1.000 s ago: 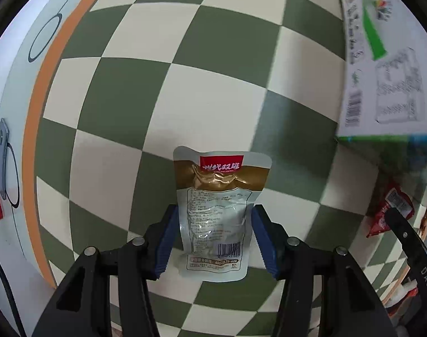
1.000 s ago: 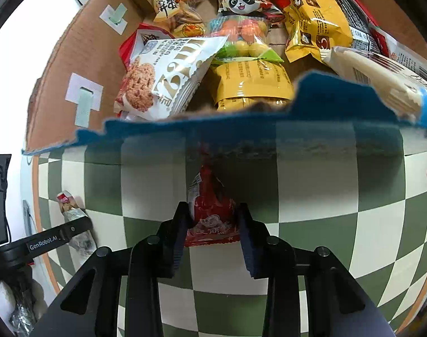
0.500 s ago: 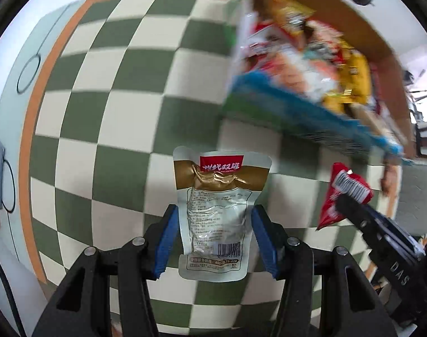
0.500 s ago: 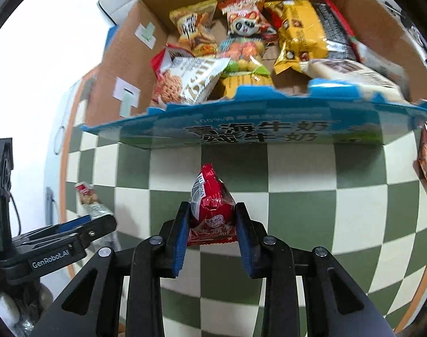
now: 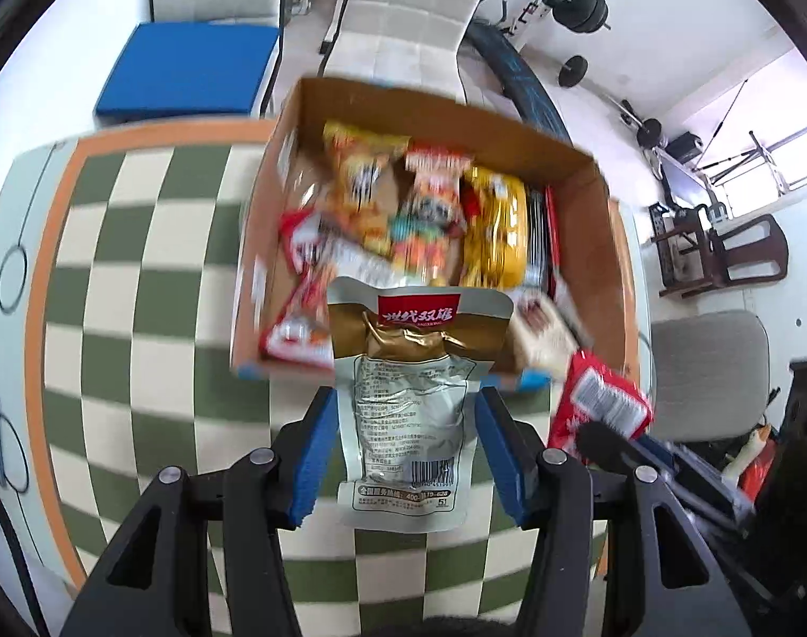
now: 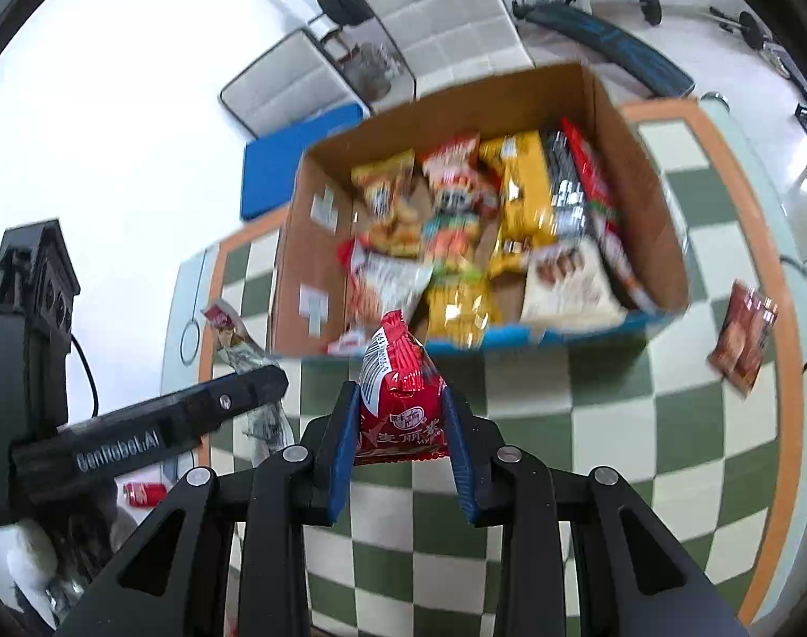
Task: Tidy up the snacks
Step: 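Carry the clear pouch and red packet into the box and release both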
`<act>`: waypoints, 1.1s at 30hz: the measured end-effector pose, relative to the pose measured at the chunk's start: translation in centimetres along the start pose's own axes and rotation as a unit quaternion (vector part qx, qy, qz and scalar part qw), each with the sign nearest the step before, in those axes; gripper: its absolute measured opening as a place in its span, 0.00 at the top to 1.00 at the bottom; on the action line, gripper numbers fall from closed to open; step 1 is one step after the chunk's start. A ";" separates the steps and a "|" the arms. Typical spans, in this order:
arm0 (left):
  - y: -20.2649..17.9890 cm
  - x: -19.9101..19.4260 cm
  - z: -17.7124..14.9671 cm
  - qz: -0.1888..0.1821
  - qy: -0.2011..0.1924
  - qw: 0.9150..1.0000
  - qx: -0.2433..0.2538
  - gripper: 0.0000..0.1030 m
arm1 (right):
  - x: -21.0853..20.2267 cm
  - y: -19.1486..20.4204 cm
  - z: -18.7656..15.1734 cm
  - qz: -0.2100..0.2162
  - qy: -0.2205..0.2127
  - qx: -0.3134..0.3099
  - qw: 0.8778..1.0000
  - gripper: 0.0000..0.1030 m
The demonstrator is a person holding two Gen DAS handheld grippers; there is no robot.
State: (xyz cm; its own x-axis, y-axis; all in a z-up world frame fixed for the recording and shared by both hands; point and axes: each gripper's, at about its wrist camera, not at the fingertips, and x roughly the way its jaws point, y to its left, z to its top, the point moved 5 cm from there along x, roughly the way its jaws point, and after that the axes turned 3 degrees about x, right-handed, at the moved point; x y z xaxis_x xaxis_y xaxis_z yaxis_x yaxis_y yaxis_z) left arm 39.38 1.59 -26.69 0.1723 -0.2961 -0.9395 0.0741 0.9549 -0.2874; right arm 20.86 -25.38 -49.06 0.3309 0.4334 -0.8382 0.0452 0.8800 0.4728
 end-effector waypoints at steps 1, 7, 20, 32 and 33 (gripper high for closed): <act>-0.1 0.1 0.9 0.001 -0.001 1.000 0.002 0.51 | 0.0 -0.1 0.7 -0.001 -0.004 0.000 1.000 0.67; -0.7 2.9 6.2 -0.009 0.029 0.999 0.010 0.51 | 1.4 -0.7 5.2 -0.017 -0.014 -0.006 1.000 0.67; -3.7 10.4 12.0 -0.051 0.127 0.990 0.014 0.51 | 7.1 -3.3 8.9 -0.026 0.041 0.028 0.998 0.67; -5.7 12.8 10.8 -0.037 0.178 0.981 0.063 0.35 | 8.3 -4.6 8.9 -0.037 0.075 0.041 0.996 0.31; -5.7 12.7 10.9 -0.037 0.173 0.982 0.063 0.34 | 8.1 -4.7 9.0 -0.041 0.074 0.041 0.996 0.21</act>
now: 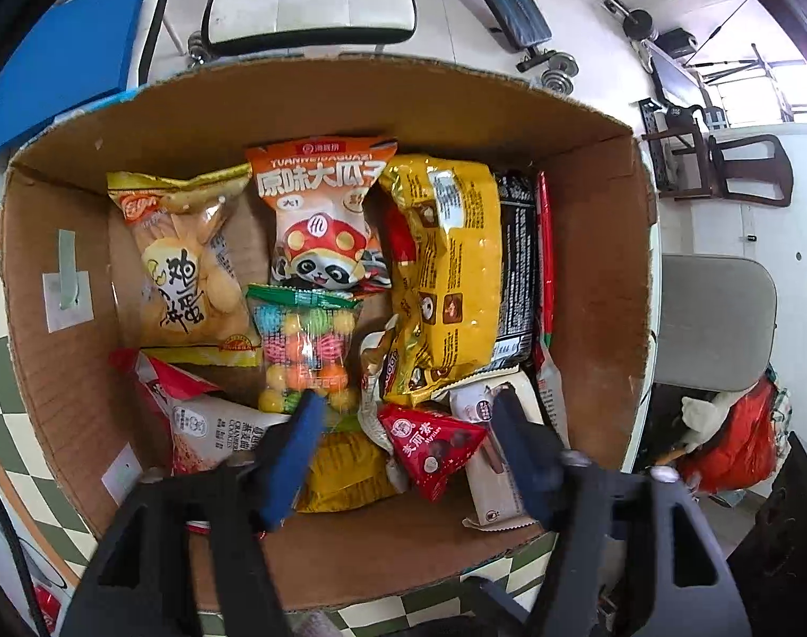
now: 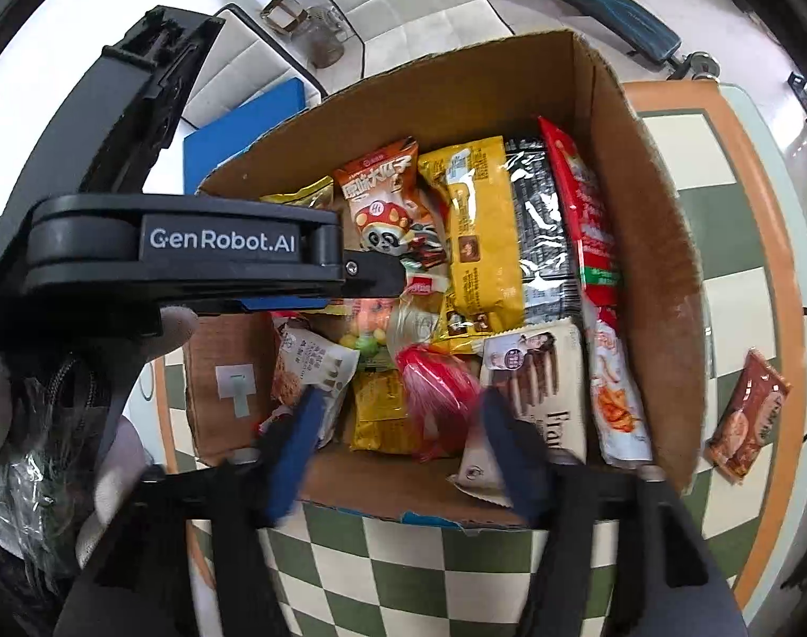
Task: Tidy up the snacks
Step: 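Carry the clear pouch and red packet into the box and release both, then reach the right tool to the brown bun snack bag and grasp it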
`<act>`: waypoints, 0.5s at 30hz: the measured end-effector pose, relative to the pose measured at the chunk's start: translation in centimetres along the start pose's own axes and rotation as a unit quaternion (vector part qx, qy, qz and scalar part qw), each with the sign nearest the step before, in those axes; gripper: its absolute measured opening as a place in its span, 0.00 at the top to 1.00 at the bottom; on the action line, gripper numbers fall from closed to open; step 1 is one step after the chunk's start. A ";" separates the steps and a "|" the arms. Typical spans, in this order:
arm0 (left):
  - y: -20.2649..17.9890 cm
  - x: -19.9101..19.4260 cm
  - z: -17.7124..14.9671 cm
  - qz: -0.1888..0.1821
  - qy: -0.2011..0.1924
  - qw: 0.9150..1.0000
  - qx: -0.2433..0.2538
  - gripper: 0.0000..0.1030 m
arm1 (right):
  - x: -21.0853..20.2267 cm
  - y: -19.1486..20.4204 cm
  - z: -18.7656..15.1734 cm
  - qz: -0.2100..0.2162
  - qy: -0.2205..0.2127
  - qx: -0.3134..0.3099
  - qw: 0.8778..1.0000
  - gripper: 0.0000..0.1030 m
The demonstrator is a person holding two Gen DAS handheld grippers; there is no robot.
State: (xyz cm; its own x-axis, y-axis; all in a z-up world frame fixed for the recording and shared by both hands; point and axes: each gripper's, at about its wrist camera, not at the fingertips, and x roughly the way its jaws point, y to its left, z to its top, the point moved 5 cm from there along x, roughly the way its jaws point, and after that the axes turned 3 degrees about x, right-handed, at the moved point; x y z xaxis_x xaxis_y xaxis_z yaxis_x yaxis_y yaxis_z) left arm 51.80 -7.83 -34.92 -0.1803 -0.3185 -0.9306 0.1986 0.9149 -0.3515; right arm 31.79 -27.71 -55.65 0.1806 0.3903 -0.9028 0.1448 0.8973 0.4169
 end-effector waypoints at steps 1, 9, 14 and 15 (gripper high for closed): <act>0.0 -0.2 -0.1 0.003 -0.005 1.000 -0.002 0.33 | -0.2 -0.1 0.0 -0.001 -0.001 0.000 1.000 0.20; 0.4 -1.7 -0.9 0.033 -0.039 0.999 0.000 0.11 | -1.5 -1.0 -0.1 -0.028 -0.012 0.002 1.000 0.16; 1.3 -2.8 -2.7 0.054 -0.064 0.996 -0.010 0.11 | -2.3 -1.4 -0.2 -0.050 -0.024 -0.004 0.998 0.15; 1.5 -3.1 -3.2 0.058 -0.070 0.996 -0.011 0.11 | -2.5 -1.4 -0.3 -0.052 -0.025 -0.006 0.998 0.15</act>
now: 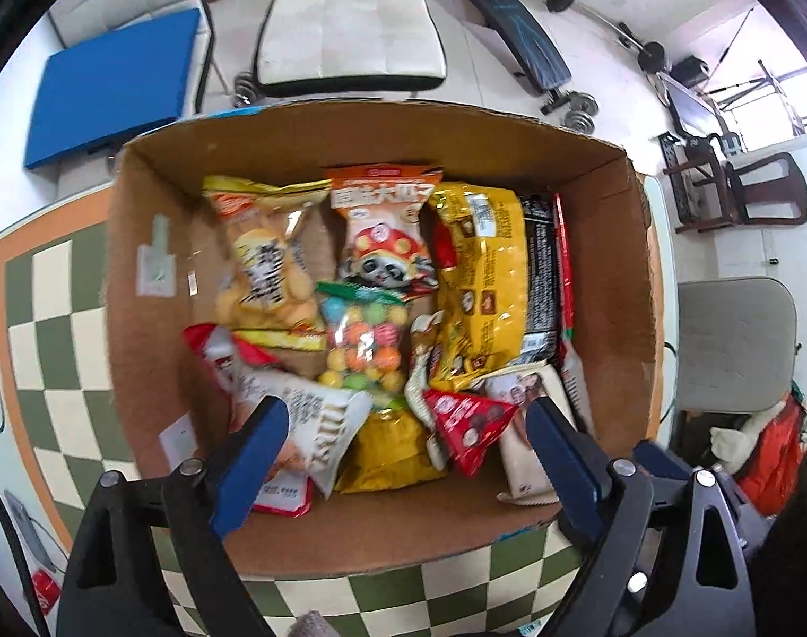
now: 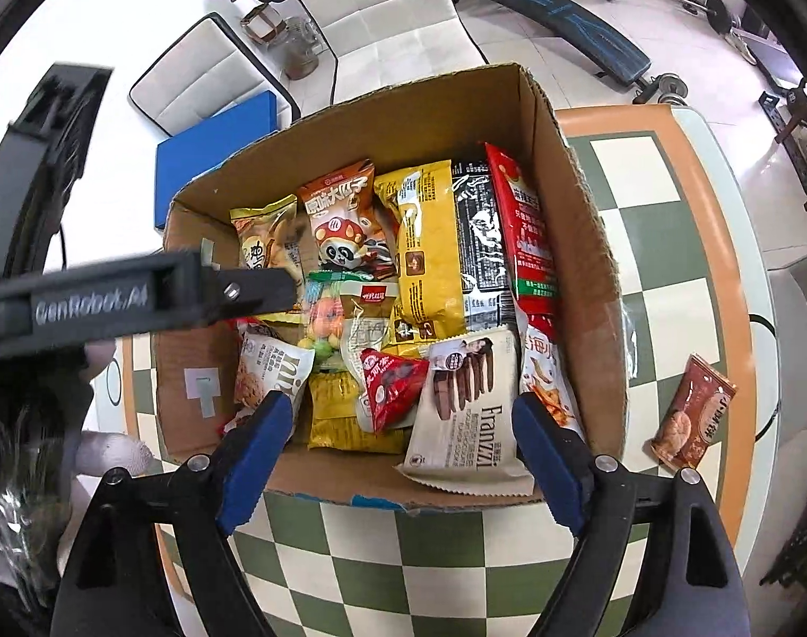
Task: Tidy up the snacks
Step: 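Reach the right tool to the brown bun snack bag and grasp it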
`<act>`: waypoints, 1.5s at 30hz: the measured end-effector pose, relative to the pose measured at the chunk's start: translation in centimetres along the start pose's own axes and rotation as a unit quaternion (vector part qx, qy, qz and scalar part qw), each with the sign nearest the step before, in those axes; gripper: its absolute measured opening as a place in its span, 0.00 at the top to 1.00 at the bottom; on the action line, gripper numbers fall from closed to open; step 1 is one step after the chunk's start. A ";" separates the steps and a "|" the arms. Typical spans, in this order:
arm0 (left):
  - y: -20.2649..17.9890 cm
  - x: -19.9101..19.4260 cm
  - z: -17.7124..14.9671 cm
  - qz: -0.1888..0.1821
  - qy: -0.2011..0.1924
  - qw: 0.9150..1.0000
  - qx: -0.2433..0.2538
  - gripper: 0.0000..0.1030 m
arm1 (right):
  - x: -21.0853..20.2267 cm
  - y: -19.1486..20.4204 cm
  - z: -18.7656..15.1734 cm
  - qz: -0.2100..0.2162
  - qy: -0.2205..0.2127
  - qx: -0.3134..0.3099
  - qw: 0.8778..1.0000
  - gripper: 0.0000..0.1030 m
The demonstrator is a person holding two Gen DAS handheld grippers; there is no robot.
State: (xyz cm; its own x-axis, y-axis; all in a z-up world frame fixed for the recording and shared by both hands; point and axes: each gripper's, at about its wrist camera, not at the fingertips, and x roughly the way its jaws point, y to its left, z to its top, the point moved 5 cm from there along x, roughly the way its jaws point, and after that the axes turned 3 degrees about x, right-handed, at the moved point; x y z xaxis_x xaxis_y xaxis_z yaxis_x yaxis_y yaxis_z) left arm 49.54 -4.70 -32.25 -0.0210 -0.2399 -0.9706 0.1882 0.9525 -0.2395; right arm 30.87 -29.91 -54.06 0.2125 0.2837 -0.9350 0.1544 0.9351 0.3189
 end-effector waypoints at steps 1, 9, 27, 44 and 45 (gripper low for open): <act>0.2 -0.3 -0.4 0.002 -0.005 1.000 -0.003 0.11 | -0.2 0.0 -0.1 -0.004 -0.002 -0.003 1.000 0.15; 1.4 -3.3 -5.0 0.033 -0.064 0.997 -0.025 0.11 | -2.2 0.7 -1.7 -0.017 -0.024 -0.033 0.999 0.13; -1.9 -1.2 -10.6 0.085 -0.096 0.990 -0.053 0.11 | -5.0 -14.3 -5.2 -0.046 -0.042 0.145 0.987 0.12; -4.5 2.6 -7.6 0.110 -0.082 0.990 -0.034 0.11 | 6.0 -25.4 -3.4 -0.119 0.053 0.242 0.962 0.13; -4.5 2.6 -7.5 0.110 -0.081 0.990 -0.034 0.11 | 6.3 -25.4 -3.3 -0.124 0.055 0.239 0.962 0.15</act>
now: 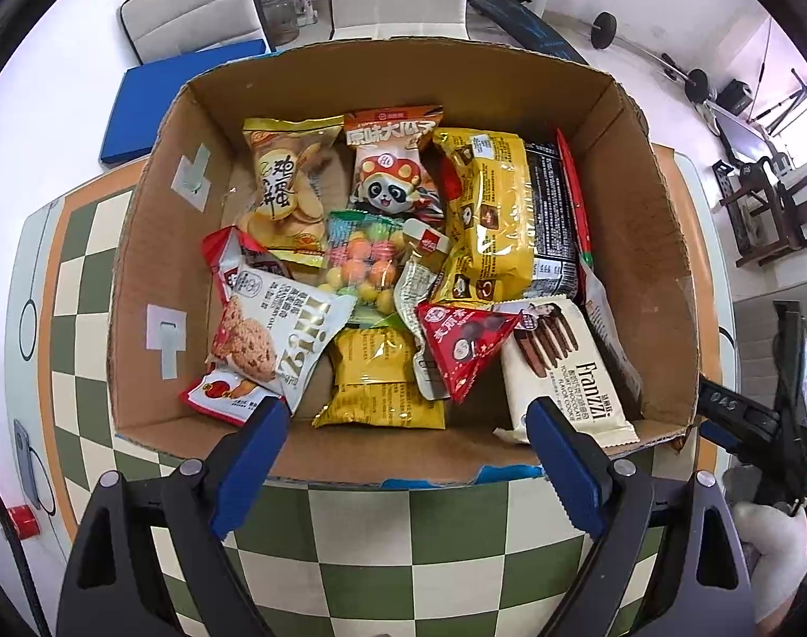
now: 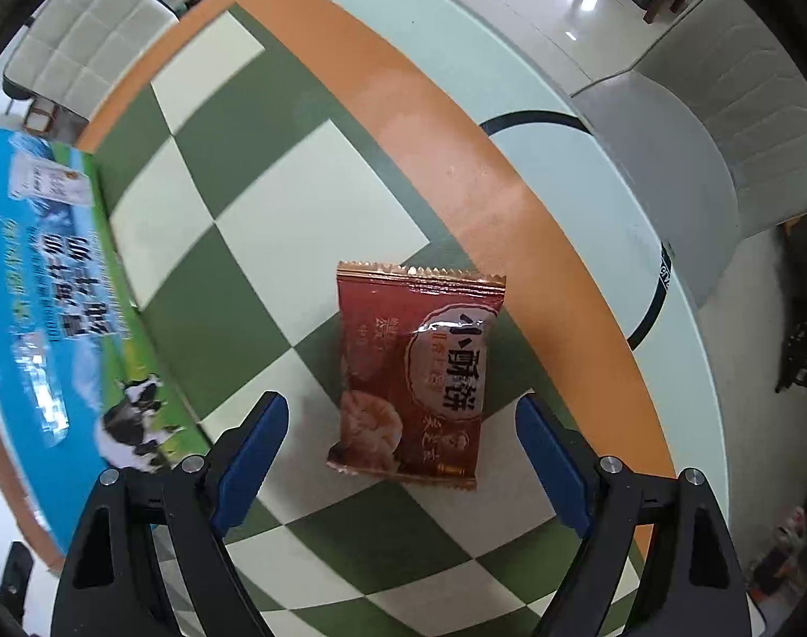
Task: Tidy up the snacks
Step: 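Reach the right tool to the brown bun snack bag and grasp it, then carry the brown bun bag into the box and open the right tool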
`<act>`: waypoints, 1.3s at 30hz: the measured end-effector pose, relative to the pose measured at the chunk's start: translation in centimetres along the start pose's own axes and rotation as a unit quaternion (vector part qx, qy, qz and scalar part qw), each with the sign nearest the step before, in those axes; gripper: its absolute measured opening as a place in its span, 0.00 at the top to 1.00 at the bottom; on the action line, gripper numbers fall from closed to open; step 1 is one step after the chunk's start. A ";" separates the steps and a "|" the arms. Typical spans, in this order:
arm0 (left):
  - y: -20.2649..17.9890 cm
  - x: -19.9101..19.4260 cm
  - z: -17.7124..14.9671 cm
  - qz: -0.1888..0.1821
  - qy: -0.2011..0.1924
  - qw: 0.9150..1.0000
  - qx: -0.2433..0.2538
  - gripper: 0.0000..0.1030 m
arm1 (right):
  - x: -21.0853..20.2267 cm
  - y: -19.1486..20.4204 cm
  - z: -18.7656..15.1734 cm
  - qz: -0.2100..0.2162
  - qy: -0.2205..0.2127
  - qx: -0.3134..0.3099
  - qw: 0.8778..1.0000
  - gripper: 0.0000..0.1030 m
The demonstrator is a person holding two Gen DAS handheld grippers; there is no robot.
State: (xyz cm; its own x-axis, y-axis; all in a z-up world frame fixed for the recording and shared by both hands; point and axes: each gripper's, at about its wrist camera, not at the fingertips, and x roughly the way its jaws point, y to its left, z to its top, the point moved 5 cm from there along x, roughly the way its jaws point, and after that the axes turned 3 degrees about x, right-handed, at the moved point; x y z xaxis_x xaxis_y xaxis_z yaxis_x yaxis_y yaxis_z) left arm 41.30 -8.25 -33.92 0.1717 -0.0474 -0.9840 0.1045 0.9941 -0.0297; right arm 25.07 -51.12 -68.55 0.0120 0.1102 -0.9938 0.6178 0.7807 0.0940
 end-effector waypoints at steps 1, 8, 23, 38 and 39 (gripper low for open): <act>0.0 0.1 0.1 0.000 0.000 1.000 -0.001 0.11 | 0.2 0.1 0.0 -0.007 0.001 -0.004 1.000 0.15; 0.2 0.1 0.1 -0.004 -0.002 1.000 -0.008 0.11 | 1.4 0.9 -0.2 -0.043 -0.003 -0.032 0.999 0.41; 3.0 -4.8 0.2 -0.024 -0.074 0.997 -0.025 0.05 | -5.5 1.7 -4.4 0.047 -0.056 -0.065 0.995 0.42; 7.8 -8.5 3.7 -0.010 -0.106 0.993 -0.047 0.05 | -16.9 14.8 -8.8 0.163 -0.096 -0.209 0.960 0.42; 8.0 -8.2 3.8 -0.008 -0.103 0.994 -0.048 0.05 | -16.8 15.7 -9.0 0.161 -0.094 -0.217 0.958 0.42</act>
State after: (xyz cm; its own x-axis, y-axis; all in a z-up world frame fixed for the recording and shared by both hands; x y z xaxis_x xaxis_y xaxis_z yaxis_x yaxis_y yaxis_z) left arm 44.41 -0.23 -25.38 0.3683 -0.0733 -0.9268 0.0174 0.9973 -0.0720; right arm 27.45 -35.19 -49.86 0.3141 0.3077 -0.8982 0.1738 0.9114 0.3730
